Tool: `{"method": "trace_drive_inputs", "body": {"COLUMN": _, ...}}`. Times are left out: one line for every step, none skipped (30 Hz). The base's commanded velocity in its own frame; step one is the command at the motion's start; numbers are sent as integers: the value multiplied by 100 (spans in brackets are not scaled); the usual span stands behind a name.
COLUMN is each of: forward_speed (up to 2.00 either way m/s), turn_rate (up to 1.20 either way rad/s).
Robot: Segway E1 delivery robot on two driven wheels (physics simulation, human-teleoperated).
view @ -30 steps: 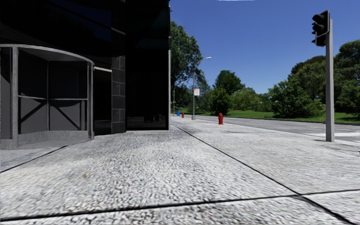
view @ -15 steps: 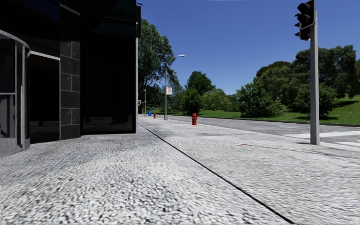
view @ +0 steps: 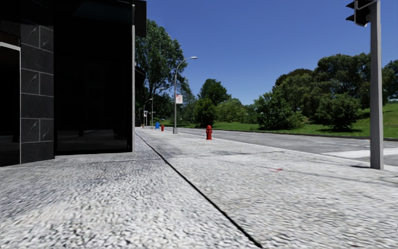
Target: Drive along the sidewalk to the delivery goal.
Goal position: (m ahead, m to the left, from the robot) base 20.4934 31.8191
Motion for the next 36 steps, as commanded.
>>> {"method": "trace_drive_inputs", "body": {"forward_speed": 200, "turn_rate": 0}}
{"method": "trace_drive_inputs", "body": {"forward_speed": 200, "turn_rate": 0}}
{"method": "trace_drive_inputs", "body": {"forward_speed": 200, "turn_rate": 0}}
{"method": "trace_drive_inputs", "body": {"forward_speed": 200, "turn_rate": 0}}
{"method": "trace_drive_inputs", "body": {"forward_speed": 200, "turn_rate": 0}}
{"method": "trace_drive_inputs", "body": {"forward_speed": 200, "turn_rate": 0}}
{"method": "trace_drive_inputs", "body": {"forward_speed": 200, "turn_rate": 0}}
{"method": "trace_drive_inputs", "body": {"forward_speed": 200, "turn_rate": 0}}
{"method": "trace_drive_inputs", "body": {"forward_speed": 200, "turn_rate": 0}}
{"method": "trace_drive_inputs", "body": {"forward_speed": 200, "turn_rate": 0}}
{"method": "trace_drive_inputs", "body": {"forward_speed": 200, "turn_rate": 0}}
{"method": "trace_drive_inputs", "body": {"forward_speed": 200, "turn_rate": 0}}
{"method": "trace_drive_inputs", "body": {"forward_speed": 200, "turn_rate": 0}}
{"method": "trace_drive_inputs", "body": {"forward_speed": 200, "turn_rate": 0}}
{"method": "trace_drive_inputs", "body": {"forward_speed": 200, "turn_rate": 0}}
{"method": "trace_drive_inputs", "body": {"forward_speed": 200, "turn_rate": 0}}
{"method": "trace_drive_inputs", "body": {"forward_speed": 200, "turn_rate": 0}}
{"method": "trace_drive_inputs", "body": {"forward_speed": 200, "turn_rate": 0}}
{"method": "trace_drive_inputs", "body": {"forward_speed": 200, "turn_rate": 0}}
{"method": "trace_drive_inputs", "body": {"forward_speed": 200, "turn_rate": 0}}
{"method": "trace_drive_inputs", "body": {"forward_speed": 200, "turn_rate": 0}}
{"method": "trace_drive_inputs", "body": {"forward_speed": 200, "turn_rate": 0}}
{"method": "trace_drive_inputs", "body": {"forward_speed": 200, "turn_rate": 0}}
{"method": "trace_drive_inputs", "body": {"forward_speed": 200, "turn_rate": 0}}
{"method": "trace_drive_inputs", "body": {"forward_speed": 200, "turn_rate": 0}}
{"method": "trace_drive_inputs", "body": {"forward_speed": 200, "turn_rate": 0}}
{"method": "trace_drive_inputs", "body": {"forward_speed": 200, "turn_rate": 2}}
{"method": "trace_drive_inputs", "body": {"forward_speed": 200, "turn_rate": 15}}
{"method": "trace_drive_inputs", "body": {"forward_speed": 200, "turn_rate": 18}}
{"method": "trace_drive_inputs", "body": {"forward_speed": 200, "turn_rate": 19}}
{"method": "trace_drive_inputs", "body": {"forward_speed": 200, "turn_rate": 19}}
{"method": "trace_drive_inputs", "body": {"forward_speed": 200, "turn_rate": 21}}
{"method": "trace_drive_inputs", "body": {"forward_speed": 200, "turn_rate": 21}}
{"method": "trace_drive_inputs", "body": {"forward_speed": 200, "turn_rate": 22}}
{"method": "trace_drive_inputs", "body": {"forward_speed": 200, "turn_rate": 23}}
{"method": "trace_drive_inputs", "body": {"forward_speed": 200, "turn_rate": 23}}
